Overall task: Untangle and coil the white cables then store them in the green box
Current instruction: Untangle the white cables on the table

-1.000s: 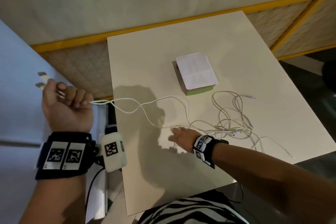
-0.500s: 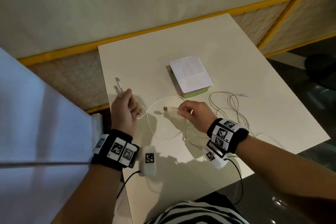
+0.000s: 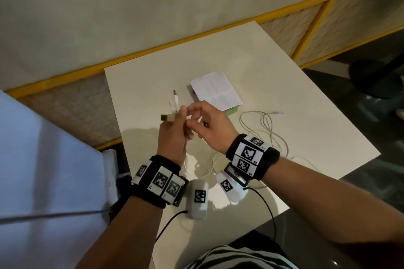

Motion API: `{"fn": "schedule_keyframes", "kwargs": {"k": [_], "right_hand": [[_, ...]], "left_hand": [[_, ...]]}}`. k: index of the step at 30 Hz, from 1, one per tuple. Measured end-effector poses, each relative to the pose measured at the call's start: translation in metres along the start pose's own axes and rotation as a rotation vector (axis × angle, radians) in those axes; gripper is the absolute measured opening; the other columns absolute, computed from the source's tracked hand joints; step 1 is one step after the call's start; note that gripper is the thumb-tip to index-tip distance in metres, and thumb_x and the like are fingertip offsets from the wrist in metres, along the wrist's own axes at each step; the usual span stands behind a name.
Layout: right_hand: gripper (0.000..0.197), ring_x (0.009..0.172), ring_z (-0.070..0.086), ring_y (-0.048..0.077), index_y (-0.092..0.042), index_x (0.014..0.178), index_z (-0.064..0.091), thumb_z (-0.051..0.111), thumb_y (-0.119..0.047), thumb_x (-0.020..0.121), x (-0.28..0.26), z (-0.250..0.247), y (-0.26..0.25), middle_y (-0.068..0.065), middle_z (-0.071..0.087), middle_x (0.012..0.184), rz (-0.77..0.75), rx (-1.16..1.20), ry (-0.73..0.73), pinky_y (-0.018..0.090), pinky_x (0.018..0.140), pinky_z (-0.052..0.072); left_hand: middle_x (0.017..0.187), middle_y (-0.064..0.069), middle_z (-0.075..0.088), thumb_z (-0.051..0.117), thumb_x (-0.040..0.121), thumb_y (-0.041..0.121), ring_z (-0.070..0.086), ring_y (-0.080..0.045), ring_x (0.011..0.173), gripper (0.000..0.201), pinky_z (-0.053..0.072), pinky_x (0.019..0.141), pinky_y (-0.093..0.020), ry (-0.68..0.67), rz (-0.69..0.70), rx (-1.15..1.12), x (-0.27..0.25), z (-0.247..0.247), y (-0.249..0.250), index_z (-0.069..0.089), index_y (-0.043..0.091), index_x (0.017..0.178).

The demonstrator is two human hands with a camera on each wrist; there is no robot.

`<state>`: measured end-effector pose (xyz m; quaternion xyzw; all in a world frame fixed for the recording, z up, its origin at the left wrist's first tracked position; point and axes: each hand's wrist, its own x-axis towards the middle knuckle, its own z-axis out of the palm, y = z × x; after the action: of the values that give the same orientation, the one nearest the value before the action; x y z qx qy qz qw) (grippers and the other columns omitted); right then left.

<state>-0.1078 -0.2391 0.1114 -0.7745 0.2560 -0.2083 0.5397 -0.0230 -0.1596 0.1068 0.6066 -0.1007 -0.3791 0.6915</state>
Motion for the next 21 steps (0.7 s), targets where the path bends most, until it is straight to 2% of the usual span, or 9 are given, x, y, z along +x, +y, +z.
{"fn": "schedule_keyframes", "kwargs": {"k": [1, 3, 6, 8, 10, 11, 15, 18, 21], "right_hand": [[0.027, 0.052, 0.049, 0.005, -0.022, 0.107, 0.05, 0.064, -0.015, 0.085, -0.002, -0.005, 0.003, -0.012, 0.054, 0.063, 0.027, -0.01, -0.03, 0.02, 0.058, 0.041], [0.029, 0.05, 0.043, 0.005, -0.025, 0.104, 0.046, 0.065, -0.015, 0.084, -0.01, -0.02, 0.015, -0.008, 0.046, 0.057, 0.093, -0.07, -0.093, 0.021, 0.059, 0.039], [0.015, 0.047, 0.042, 0.004, -0.025, 0.091, 0.053, 0.065, -0.019, 0.085, -0.029, -0.046, 0.044, -0.009, 0.043, 0.054, 0.189, -0.236, -0.171, 0.014, 0.053, 0.034], [0.009, 0.051, 0.046, 0.007, -0.025, 0.084, 0.056, 0.064, -0.025, 0.085, -0.044, -0.061, 0.067, -0.007, 0.05, 0.057, 0.263, -0.346, -0.185, 0.021, 0.056, 0.037], [0.007, 0.063, 0.055, 0.023, -0.026, 0.081, 0.055, 0.061, -0.026, 0.086, -0.059, -0.072, 0.088, 0.001, 0.058, 0.066, 0.314, -0.467, -0.232, 0.03, 0.062, 0.042], [0.009, 0.067, 0.055, 0.026, -0.027, 0.08, 0.053, 0.059, -0.025, 0.087, -0.066, -0.077, 0.097, 0.001, 0.058, 0.067, 0.335, -0.53, -0.255, 0.03, 0.063, 0.041], [0.014, 0.07, 0.049, 0.023, -0.023, 0.077, 0.054, 0.055, -0.028, 0.09, -0.082, -0.101, 0.124, -0.009, 0.047, 0.058, 0.496, -0.61, -0.141, 0.027, 0.063, 0.032], [0.03, 0.071, 0.047, 0.022, -0.019, 0.067, 0.052, 0.049, -0.031, 0.094, -0.077, -0.107, 0.123, -0.005, 0.049, 0.061, 0.471, -0.592, -0.076, 0.027, 0.064, 0.028], [0.035, 0.07, 0.048, 0.021, -0.016, 0.075, 0.056, 0.039, -0.036, 0.098, -0.062, -0.095, 0.095, -0.007, 0.051, 0.062, 0.367, -0.571, -0.092, 0.027, 0.063, 0.027]], "left_hand": [[0.051, 0.0, 0.042, 0.048, 0.101, 0.028, 0.04, -0.011, 0.046, 0.037, 0.036, 0.048, -0.022, 0.026, 0.021, -0.04, 0.001, -0.003, 0.003, 0.065, 0.01, 0.073], [0.054, 0.003, 0.041, 0.046, 0.102, 0.028, 0.042, -0.008, 0.046, 0.036, 0.04, 0.049, -0.021, 0.087, 0.029, -0.167, 0.006, -0.011, 0.011, 0.057, 0.014, 0.07], [0.056, 0.006, 0.048, 0.041, 0.102, 0.035, 0.056, -0.009, 0.056, 0.042, 0.047, 0.06, -0.026, 0.14, 0.027, -0.382, 0.015, -0.026, 0.031, 0.044, 0.019, 0.064], [0.051, 0.006, 0.052, 0.039, 0.102, 0.039, 0.063, -0.012, 0.056, 0.044, 0.055, 0.065, -0.029, 0.164, 0.047, -0.488, 0.018, -0.036, 0.045, 0.043, 0.019, 0.064], [0.044, 0.007, 0.045, 0.039, 0.102, 0.041, 0.052, -0.009, 0.042, 0.044, 0.056, 0.059, -0.024, 0.189, 0.101, -0.568, 0.019, -0.05, 0.06, 0.044, 0.02, 0.064], [0.042, 0.007, 0.039, 0.039, 0.102, 0.041, 0.044, -0.007, 0.038, 0.045, 0.052, 0.054, -0.022, 0.203, 0.133, -0.593, 0.021, -0.058, 0.067, 0.045, 0.021, 0.063], [0.038, 0.007, 0.035, 0.033, 0.103, 0.043, 0.032, -0.005, 0.034, 0.054, 0.038, 0.044, -0.016, 0.149, 0.23, -0.666, 0.031, -0.095, 0.087, 0.049, 0.023, 0.056], [0.04, 0.007, 0.034, 0.032, 0.102, 0.046, 0.028, -0.006, 0.036, 0.053, 0.03, 0.041, -0.017, 0.16, 0.209, -0.529, 0.035, -0.103, 0.08, 0.049, 0.024, 0.058], [0.041, 0.008, 0.03, 0.048, 0.095, 0.043, 0.023, -0.006, 0.035, 0.037, 0.021, 0.039, -0.019, 0.16, 0.188, -0.18, 0.032, -0.081, 0.058, 0.047, 0.024, 0.063]]}}
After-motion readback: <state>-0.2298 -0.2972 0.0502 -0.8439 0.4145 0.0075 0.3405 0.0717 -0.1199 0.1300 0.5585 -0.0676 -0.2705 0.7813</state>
